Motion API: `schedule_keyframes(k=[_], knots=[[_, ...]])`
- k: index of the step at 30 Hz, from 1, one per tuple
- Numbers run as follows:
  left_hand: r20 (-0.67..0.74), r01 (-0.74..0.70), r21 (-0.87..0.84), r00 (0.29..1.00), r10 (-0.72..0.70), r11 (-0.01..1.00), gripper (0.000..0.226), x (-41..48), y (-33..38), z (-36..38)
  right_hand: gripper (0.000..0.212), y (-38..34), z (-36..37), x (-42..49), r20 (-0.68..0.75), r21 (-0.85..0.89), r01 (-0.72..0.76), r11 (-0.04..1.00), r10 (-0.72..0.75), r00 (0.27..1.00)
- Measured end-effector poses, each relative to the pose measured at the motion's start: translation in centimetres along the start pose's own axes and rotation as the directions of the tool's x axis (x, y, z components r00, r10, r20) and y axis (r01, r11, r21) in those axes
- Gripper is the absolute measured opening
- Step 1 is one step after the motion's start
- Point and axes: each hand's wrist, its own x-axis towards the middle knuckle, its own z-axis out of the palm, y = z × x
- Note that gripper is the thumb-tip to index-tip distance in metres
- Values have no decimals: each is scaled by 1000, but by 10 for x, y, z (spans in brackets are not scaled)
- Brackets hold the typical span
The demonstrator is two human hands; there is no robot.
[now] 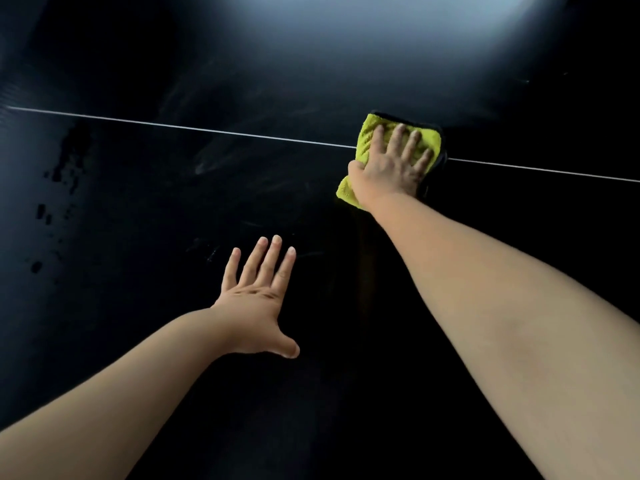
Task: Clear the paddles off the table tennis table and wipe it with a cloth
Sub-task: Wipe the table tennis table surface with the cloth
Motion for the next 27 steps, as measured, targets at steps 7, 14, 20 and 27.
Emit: schedule_keyframes(k=[7, 14, 20, 27], knots=[[-6, -3, -9, 1000, 3, 1000, 137, -1, 0, 0, 69, 10, -9, 23, 96, -166, 415, 895, -404, 910], [-53, 2, -9, 999, -3, 1000, 138, -1, 0, 5, 73, 10, -3, -23, 149, -220, 586, 780, -567, 810], [-166, -13, 41, 986, 20, 999, 131, -18, 3, 4, 79, 12, 1, -114, 203, -252, 642, 724, -609, 767], [-424, 55, 167, 905, 22, 984, 87, -88, 19, 57, 83, 24, 10, -220, 261, -275, 674, 686, -621, 739]])
